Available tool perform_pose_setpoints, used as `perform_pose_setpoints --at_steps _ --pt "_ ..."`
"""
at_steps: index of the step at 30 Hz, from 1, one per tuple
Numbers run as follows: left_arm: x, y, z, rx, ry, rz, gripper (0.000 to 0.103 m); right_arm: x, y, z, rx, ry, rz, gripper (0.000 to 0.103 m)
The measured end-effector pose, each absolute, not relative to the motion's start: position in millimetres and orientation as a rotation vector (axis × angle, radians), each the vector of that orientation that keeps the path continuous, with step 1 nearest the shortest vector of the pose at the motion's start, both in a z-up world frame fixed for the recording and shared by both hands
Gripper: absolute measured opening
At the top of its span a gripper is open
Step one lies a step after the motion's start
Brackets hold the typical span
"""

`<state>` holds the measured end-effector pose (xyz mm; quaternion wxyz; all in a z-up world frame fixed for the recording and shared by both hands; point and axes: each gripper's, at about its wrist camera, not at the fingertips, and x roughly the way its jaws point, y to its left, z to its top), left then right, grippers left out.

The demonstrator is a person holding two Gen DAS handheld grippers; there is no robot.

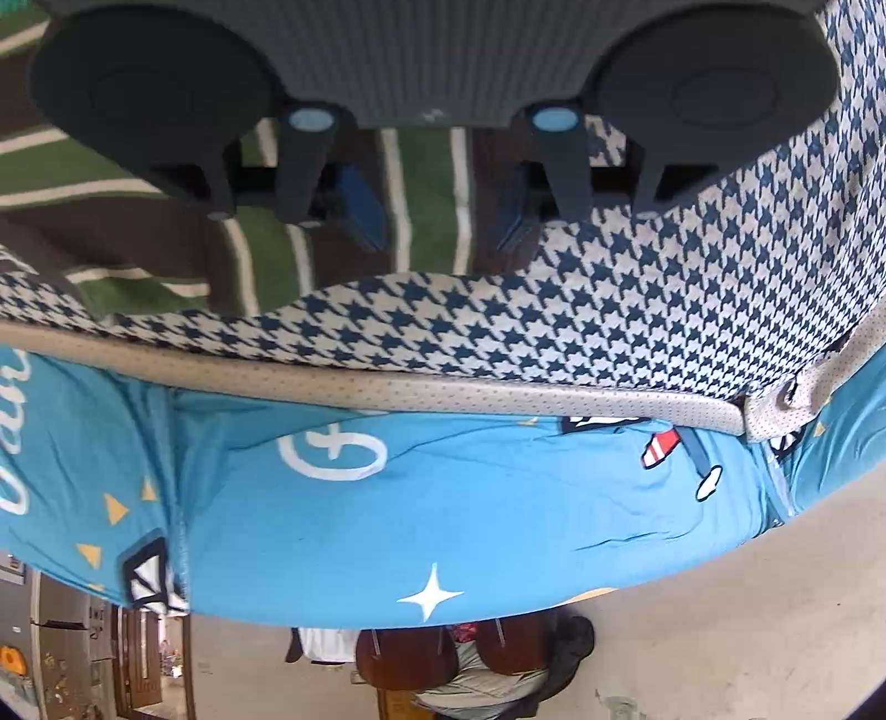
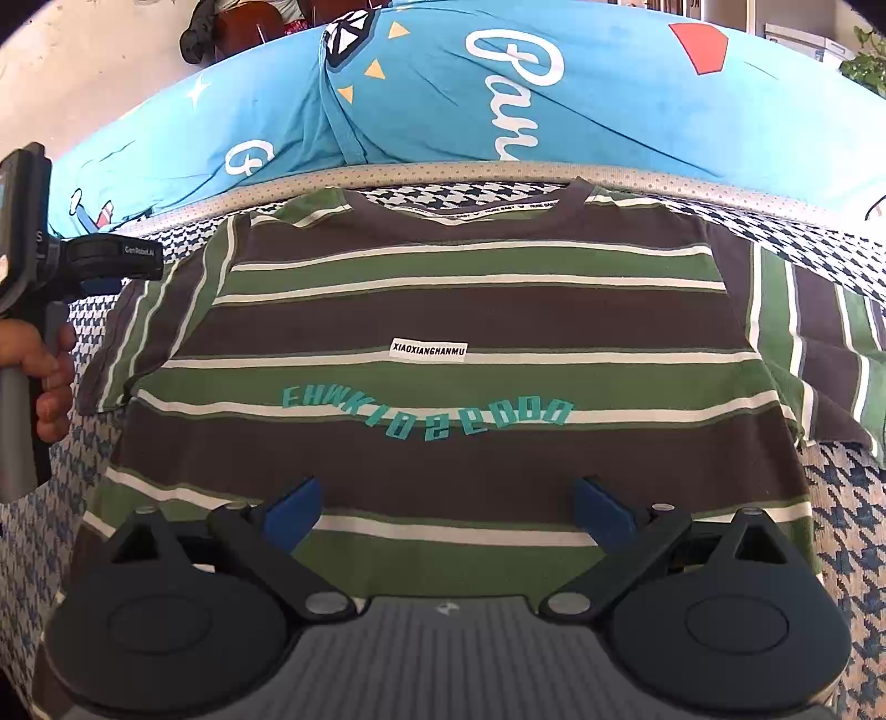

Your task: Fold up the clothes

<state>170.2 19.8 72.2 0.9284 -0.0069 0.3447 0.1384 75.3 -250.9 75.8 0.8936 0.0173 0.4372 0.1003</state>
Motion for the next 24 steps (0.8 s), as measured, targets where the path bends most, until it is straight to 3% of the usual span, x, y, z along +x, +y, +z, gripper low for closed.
perform_pose_setpoints --at_steps 15,24 --pt "79 -74 69 0.057 0.761 -0.169 0.052 57 -292 85 -0.01 0.84 0.211 0.099" --pt "52 -62 52 0.103 0.773 -0.144 0.062 45 -326 73 -0.079 0.866 0.125 0.098"
